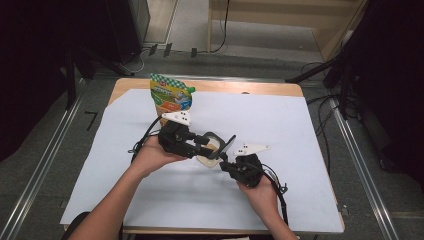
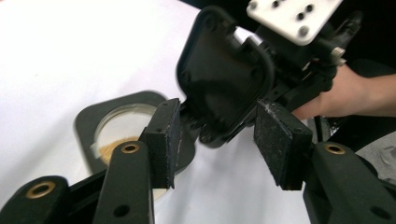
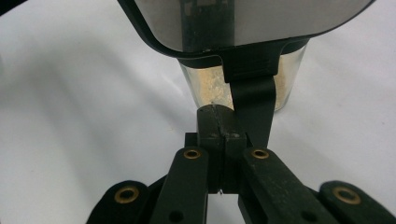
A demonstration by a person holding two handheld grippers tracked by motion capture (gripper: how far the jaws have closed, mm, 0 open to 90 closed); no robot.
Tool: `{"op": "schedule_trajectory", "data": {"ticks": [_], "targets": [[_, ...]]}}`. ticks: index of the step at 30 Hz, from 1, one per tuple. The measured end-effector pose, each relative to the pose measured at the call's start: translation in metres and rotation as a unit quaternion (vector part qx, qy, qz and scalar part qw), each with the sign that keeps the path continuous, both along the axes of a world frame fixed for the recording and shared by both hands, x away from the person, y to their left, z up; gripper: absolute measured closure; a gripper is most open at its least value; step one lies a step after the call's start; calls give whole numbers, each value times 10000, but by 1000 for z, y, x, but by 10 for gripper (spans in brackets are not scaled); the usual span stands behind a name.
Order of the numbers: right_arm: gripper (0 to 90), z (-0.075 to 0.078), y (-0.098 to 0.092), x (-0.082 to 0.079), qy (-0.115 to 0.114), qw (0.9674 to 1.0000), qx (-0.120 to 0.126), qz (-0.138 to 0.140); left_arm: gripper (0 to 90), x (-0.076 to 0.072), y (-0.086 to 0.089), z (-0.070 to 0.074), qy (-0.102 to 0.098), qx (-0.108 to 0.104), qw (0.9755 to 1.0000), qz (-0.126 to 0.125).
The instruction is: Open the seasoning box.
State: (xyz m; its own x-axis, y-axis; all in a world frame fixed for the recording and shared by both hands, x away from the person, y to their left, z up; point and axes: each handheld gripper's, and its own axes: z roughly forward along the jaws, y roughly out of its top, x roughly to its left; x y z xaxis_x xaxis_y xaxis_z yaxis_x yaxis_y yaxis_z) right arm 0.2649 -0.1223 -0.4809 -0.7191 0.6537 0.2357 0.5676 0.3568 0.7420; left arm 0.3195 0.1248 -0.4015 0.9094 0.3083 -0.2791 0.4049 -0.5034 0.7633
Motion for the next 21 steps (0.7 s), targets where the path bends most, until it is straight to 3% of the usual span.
{"op": "schedule_trajectory", "data": {"ticks": [7, 12, 17, 21], "targets": [[900, 1, -10, 7, 41, 9999, 23, -130, 588, 12, 14, -4, 407, -193, 9985, 304], [900, -1, -19, 14, 54, 9997, 6, -235, 599, 12, 19, -6, 148, 4, 9988, 463], [900, -2, -30, 24, 89, 9991, 39, -418, 579, 14, 25, -5, 100, 12, 9978, 651], [900, -4, -35, 31, 108, 9987, 32, -502, 622, 16, 30, -6, 28, 18, 9970, 777]]}}
